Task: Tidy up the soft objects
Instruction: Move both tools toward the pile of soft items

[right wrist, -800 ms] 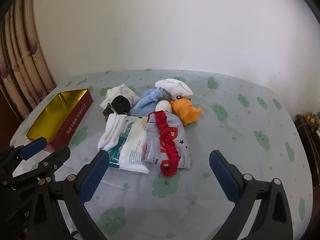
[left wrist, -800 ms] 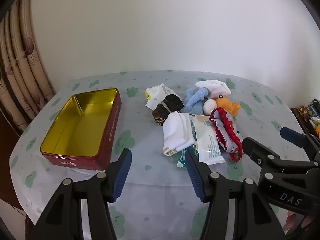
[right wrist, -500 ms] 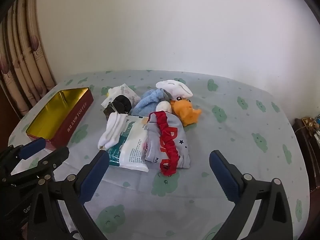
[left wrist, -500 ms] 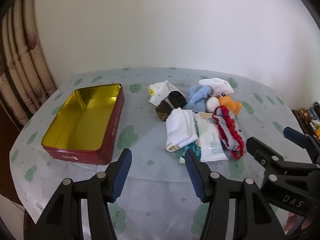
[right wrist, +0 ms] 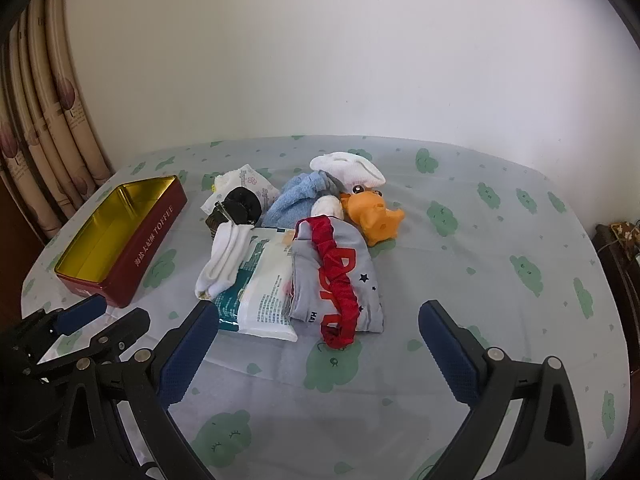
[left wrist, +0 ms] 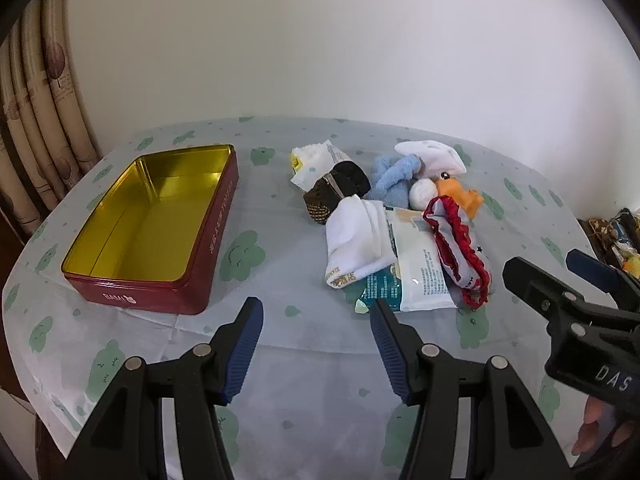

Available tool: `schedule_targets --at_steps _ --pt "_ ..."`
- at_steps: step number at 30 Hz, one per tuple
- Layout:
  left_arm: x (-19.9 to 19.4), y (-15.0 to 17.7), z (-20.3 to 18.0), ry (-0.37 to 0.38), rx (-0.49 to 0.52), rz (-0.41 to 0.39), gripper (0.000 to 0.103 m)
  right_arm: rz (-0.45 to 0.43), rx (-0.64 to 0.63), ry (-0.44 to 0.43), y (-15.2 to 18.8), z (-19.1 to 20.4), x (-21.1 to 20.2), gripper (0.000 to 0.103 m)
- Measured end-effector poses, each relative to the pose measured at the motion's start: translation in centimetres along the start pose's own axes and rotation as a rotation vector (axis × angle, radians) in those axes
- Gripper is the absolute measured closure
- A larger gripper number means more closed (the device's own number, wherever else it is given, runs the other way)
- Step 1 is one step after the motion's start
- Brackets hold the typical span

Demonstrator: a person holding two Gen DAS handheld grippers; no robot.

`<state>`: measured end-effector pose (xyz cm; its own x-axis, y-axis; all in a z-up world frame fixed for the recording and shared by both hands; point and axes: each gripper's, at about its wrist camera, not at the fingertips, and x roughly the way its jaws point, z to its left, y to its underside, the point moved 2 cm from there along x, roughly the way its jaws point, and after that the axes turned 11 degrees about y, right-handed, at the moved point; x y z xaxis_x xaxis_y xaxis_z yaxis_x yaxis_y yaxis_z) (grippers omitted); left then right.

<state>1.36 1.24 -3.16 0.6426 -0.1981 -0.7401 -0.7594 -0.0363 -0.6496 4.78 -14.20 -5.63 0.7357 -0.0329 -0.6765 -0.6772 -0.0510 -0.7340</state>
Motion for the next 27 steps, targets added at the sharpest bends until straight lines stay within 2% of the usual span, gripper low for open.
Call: schedule_targets --at_steps 6,10,20,27 --pt "0.1 0.2 -1.1 0.005 0.067 0.002 0.046 0.0 0.014 -0.004 0.1 -0.2 0.2 0.003" --pt "0.3 0.4 -1.5 -0.068 0.109 0.008 0.046 0.005 0.014 -0.01 0.1 -0.1 0.4 0.003" --pt "0.7 0.8 -0.4 -0.061 0.049 0.043 0.046 0.003 0.007 -0.017 0.3 0.1 0.2 0.003" --pt "0.9 0.9 -0.3 -0.068 0.047 0.048 0.046 0.009 0.008 -0.018 0.4 0.3 0.4 0.003"
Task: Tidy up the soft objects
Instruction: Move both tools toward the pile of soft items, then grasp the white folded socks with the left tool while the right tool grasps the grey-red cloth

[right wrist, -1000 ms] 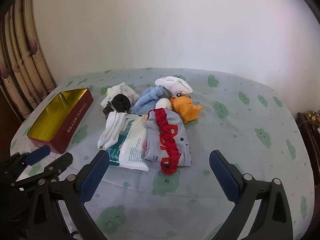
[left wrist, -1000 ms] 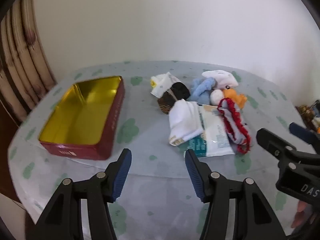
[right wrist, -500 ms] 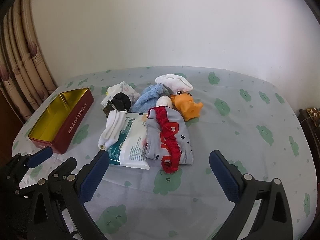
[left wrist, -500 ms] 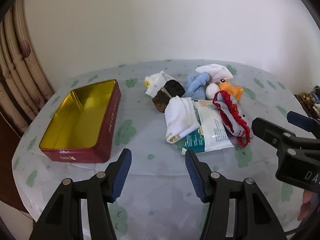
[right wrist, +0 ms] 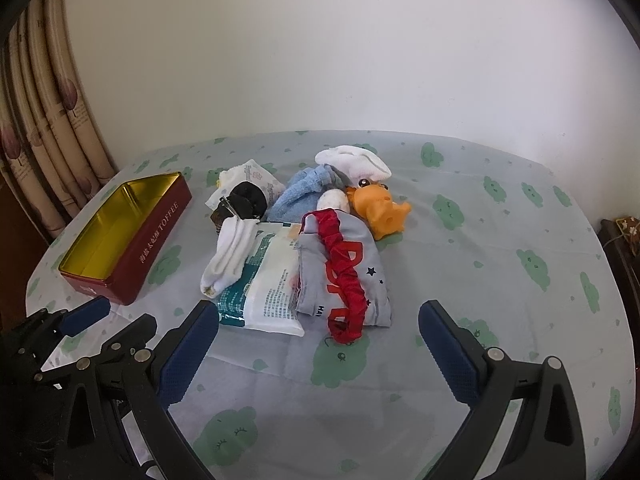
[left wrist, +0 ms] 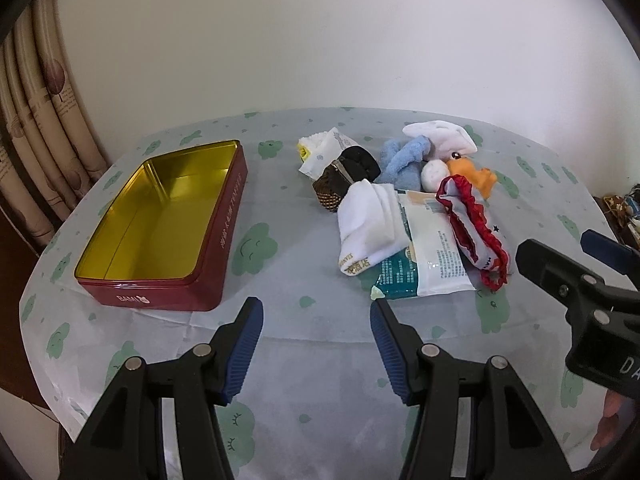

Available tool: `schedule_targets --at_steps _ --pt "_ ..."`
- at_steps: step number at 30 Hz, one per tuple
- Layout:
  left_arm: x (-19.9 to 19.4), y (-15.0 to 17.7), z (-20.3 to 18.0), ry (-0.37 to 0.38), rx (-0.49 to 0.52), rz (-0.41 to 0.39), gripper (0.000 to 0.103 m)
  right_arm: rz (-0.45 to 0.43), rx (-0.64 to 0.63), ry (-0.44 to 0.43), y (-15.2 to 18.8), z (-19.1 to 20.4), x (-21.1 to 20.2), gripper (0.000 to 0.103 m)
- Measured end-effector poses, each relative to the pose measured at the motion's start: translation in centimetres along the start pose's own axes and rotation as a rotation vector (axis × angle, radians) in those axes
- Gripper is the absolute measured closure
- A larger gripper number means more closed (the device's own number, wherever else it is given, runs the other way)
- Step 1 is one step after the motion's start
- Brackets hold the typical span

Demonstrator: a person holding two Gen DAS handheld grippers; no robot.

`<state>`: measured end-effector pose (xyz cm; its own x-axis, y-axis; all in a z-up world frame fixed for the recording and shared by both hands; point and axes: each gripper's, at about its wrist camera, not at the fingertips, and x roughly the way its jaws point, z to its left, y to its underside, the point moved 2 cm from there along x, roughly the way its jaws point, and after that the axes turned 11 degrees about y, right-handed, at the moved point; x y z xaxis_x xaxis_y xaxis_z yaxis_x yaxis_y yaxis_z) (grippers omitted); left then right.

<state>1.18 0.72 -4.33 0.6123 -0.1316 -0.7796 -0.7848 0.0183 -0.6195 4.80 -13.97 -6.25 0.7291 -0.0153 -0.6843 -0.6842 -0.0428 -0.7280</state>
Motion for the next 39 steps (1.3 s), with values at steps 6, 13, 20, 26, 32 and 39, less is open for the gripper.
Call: schedule_targets --at_steps 6,13,20,26,32,39 --pt "0.2 -0.1 0.1 -0.008 0.003 0.001 0.046 0.002 -0.011 -0.004 0.0 0.3 0.2 0.003" --pt "0.3 -0.1 0.3 -0.01 -0.002 0.005 0.046 0.002 -0.007 -0.01 0.1 0.3 0.4 0.003" --pt "0.6 -0.1 0.2 -0.017 0.004 0.01 0.046 0.005 -0.01 -0.014 0.1 0.3 0.6 0.003" --pt "1.0 -0.1 0.4 -0.007 -0.013 0.023 0.046 0.02 -0.022 -0.01 0.4 0.4 1.3 0.003" --pt "1.2 0.0 0.6 -0.011 -0.014 0.026 0.046 0.027 -0.018 -0.016 0.5 0.4 1.4 0.003" --pt "1.4 0.1 0.7 -0.012 -0.019 0.031 0.046 0.031 -0.02 -0.019 0.5 0.6 1.5 0.003"
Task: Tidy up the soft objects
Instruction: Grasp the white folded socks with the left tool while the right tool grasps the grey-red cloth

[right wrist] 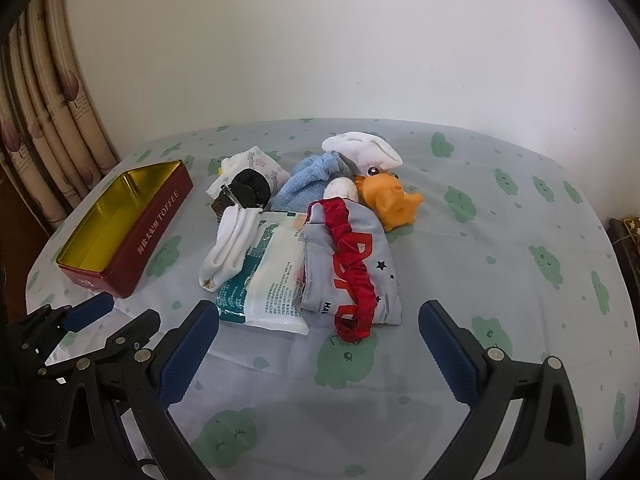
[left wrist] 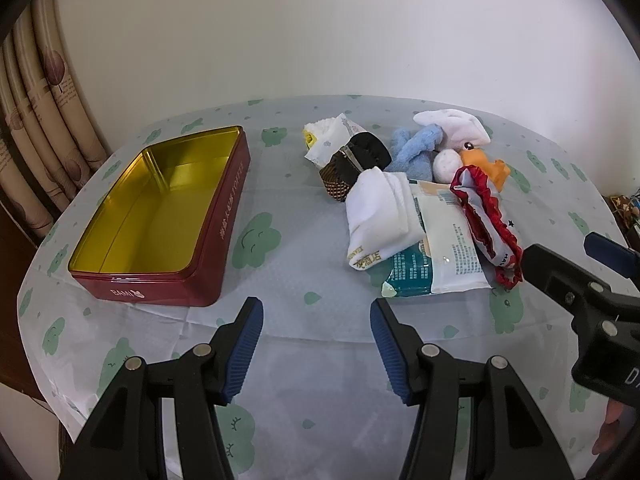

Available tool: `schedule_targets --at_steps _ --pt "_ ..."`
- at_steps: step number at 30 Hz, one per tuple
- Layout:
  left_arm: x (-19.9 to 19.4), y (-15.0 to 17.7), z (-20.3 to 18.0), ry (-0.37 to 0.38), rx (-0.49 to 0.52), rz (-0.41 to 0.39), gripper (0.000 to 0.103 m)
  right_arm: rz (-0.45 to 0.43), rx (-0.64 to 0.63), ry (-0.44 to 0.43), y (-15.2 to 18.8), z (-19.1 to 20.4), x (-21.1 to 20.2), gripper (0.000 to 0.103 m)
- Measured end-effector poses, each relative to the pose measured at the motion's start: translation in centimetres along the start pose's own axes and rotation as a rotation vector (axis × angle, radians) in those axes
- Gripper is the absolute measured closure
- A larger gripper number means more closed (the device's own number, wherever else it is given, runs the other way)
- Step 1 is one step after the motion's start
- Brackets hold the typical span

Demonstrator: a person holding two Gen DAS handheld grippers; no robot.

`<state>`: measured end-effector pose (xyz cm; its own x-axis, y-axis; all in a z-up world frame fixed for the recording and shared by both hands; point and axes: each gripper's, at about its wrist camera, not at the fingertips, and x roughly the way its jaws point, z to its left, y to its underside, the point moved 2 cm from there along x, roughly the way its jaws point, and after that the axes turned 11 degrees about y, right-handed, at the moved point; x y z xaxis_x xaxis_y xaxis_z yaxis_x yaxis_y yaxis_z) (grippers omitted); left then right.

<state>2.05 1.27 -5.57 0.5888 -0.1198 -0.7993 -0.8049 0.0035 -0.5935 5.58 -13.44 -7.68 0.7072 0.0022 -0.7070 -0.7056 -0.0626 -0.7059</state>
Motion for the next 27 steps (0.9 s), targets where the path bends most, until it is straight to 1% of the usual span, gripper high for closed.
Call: schedule_targets --at_steps 6,10,13,14,15,18,20,27 --pt "0.3 0.0 0.0 0.001 0.002 0.007 0.046 0.007 0.004 0.001 -0.2 -0.1 0.3 0.003" --pt "0.6 -0.1 0.3 -0.002 -0.007 0.009 0.046 0.018 0.011 -0.001 -0.5 -0.7 1.3 0.005" --pt "0.8 -0.2 0.6 -0.005 -0.019 0.01 0.046 0.033 0.01 0.007 -0.8 -1.2 2.3 0.01" --pt "0.9 -0.3 0.7 -0.002 -0.021 0.012 0.046 0.04 0.011 0.009 -0.8 -1.4 2.7 0.015" --pt "1.0 -0.3 0.8 -0.004 -0.025 0.013 0.046 0.046 0.012 0.009 -0.9 -1.5 3.0 0.018" --pt "1.4 -0.4 1.0 -0.006 -0.022 0.015 0.046 0.076 0.016 -0.012 -1.1 -1.7 4.5 0.018" --pt "1.7 -0.4 1.0 -0.003 -0.024 0.02 0.046 0.078 0.011 -0.017 -1.3 -1.6 5.2 0.018" --pt "2.8 -1.0 1.1 0.012 -0.018 0.029 0.046 0.103 -0.007 0.011 -2.2 -0.9 8.5 0.018"
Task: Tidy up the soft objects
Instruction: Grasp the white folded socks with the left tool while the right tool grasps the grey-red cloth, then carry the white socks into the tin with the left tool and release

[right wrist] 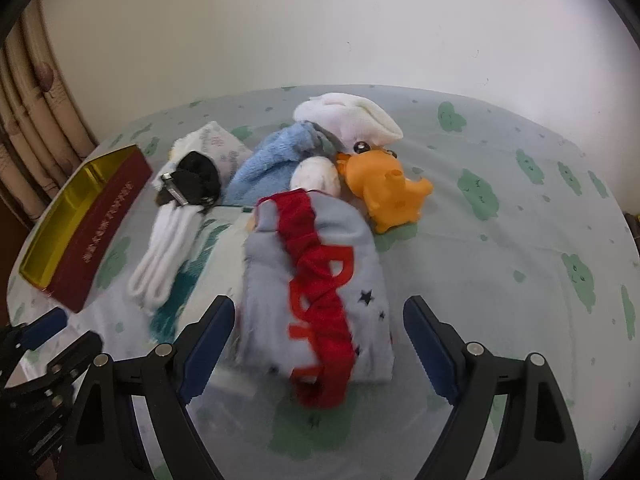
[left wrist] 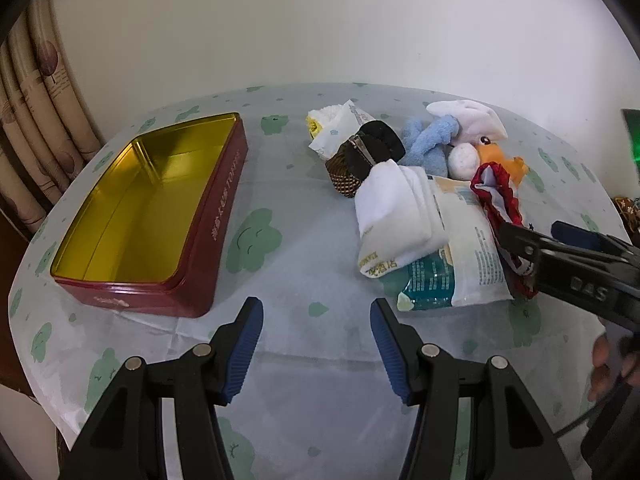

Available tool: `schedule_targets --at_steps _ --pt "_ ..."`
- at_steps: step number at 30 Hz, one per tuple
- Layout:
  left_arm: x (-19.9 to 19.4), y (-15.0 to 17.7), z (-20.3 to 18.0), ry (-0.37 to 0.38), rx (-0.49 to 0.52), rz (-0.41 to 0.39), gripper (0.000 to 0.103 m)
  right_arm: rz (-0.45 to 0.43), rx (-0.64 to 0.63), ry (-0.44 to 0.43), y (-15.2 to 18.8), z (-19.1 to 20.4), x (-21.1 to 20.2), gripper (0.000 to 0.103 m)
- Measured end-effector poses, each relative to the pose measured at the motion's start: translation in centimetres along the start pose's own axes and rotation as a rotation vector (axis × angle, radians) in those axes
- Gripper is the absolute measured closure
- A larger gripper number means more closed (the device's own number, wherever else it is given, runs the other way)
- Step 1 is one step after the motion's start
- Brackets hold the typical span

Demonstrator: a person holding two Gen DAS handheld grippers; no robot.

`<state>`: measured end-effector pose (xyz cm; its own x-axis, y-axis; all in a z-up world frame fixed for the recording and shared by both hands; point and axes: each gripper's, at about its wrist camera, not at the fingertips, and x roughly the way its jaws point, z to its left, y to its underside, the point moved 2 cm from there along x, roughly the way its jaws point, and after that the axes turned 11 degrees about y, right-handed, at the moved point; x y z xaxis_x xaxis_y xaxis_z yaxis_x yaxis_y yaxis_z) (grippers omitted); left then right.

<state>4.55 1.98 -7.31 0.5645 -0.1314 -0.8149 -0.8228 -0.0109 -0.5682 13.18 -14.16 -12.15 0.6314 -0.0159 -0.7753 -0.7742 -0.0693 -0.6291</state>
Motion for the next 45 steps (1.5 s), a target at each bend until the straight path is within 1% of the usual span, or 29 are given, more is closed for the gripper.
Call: schedule_targets --at_steps 5,7,9,10,11,13,15,17,18,21,26,33,39,40,42,45 --pt "0.9 -0.8 -0.5 0.021 0.019 0.008 0.046 0.013 0.044 -0.011 -0.6 -1.0 1.9 0.016" --pt "1.2 -1.2 -0.8 0.022 0.029 0.008 0.046 0.029 0.065 0.004 -0.8 -1.7 2.5 0.016" --pt "1.6 -1.5 -1.0 0.02 0.041 0.012 0.046 0.058 0.062 0.047 -0.6 -2.1 3.5 0.018" --pt "1.8 -1.7 -1.1 0.019 0.045 0.014 0.046 0.074 0.056 0.055 -0.4 -2.2 4.2 0.018" --pt "2.0 -1.8 -1.2 0.021 0.049 0.016 0.046 0.052 0.044 0.059 -0.3 -2.1 4.2 0.019" --pt "2.3 -2.0 -1.3 0.031 0.05 0.019 0.046 0.017 -0.013 0.079 -0.2 -1.5 4.1 0.027" --pt "2.6 -2.2 -1.3 0.042 0.045 0.022 0.046 -0.001 -0.031 0.06 -0.2 -1.2 3.9 0.039" --pt "2.9 -2.4 -1.4 0.044 0.045 0.029 0.046 -0.013 -0.048 0.048 -0.3 -0.9 3.7 0.056" --pt "3.0 -2.5 -1.6 0.049 0.044 0.031 0.046 -0.018 -0.052 0.039 -0.2 -0.9 3.6 0.063" --pt "3.1 -2.8 -2.0 0.059 0.048 0.027 0.046 -0.029 -0.041 0.036 0.0 -1.3 3.3 0.07" --pt "3.1 -3.5 -3.1 0.086 0.075 0.019 0.046 -0.031 -0.008 0.037 0.8 -2.5 2.8 0.07" --pt "3.3 -4.7 -4.6 0.113 0.094 0.021 0.046 -0.031 -0.005 0.032 0.9 -2.4 2.7 0.069" --pt "5.8 -5.6 -5.0 0.08 0.114 0.045 0.046 -0.031 0.003 0.011 1.0 -2.8 2.9 0.066" --pt "6.1 -5.6 -4.9 0.069 0.113 0.054 0.046 -0.031 0.004 0.009 1.0 -2.8 2.9 0.066" --pt "6.7 -5.7 -4.5 0.07 0.102 0.064 0.046 -0.032 0.004 0.008 1.1 -2.8 2.9 0.066" --pt "6.7 -5.7 -3.4 0.054 0.076 0.05 0.046 -0.032 0.002 0.005 1.1 -2.7 2.9 0.064"
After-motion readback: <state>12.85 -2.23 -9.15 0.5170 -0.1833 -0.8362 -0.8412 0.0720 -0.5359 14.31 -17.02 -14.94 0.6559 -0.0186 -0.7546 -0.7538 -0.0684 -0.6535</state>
